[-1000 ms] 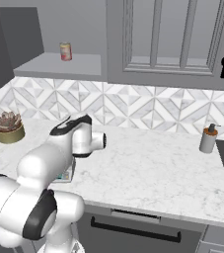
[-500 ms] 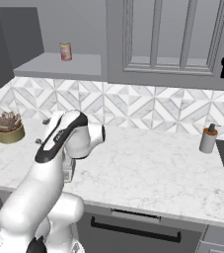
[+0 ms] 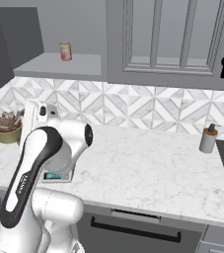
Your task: Pick the honey bottle and place it on the digital scale for weighing, and close the cabinet.
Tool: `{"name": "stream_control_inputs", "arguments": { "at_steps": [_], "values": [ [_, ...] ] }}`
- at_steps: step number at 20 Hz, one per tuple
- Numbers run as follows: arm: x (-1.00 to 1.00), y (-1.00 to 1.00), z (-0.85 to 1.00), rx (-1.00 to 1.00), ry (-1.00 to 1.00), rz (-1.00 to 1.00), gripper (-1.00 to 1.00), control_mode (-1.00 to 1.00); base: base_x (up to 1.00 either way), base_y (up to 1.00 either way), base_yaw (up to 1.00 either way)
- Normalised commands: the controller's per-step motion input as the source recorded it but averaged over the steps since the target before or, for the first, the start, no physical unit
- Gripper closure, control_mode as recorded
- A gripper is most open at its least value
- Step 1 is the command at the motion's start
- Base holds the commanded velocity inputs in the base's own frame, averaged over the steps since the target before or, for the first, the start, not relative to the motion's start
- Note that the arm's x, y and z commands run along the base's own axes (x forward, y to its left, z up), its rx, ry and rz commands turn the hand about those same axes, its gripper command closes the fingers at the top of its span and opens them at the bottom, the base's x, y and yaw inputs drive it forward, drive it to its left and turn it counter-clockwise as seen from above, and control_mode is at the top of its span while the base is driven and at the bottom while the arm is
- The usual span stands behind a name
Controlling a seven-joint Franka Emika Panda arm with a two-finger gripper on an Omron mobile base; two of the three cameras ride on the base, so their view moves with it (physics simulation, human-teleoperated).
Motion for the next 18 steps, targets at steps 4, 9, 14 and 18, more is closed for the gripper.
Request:
{"name": "stream_control_inputs", "arguments": {
  "at_steps": [4, 9, 14, 18],
  "values": [
    [-1.0, 0.0, 0.84, 0.0, -0.22, -0.1, -1.0, -1.0, 0.0, 0.0, 0.0],
    [-1.0, 0.0, 0.93, -0.02, -0.24, -0.09, -1.0, -1.0, 0.0, 0.0, 0.0],
    [-1.0, 0.08, 0.39, -0.03, -0.25, -0.15, -1.0, -1.0, 0.0, 0.0, 0.0],
    [-1.0, 0.33, 0.0, 0.02, -0.33, -0.33, -1.0, -1.0, 0.0, 0.0, 0.0]
  ]
}}
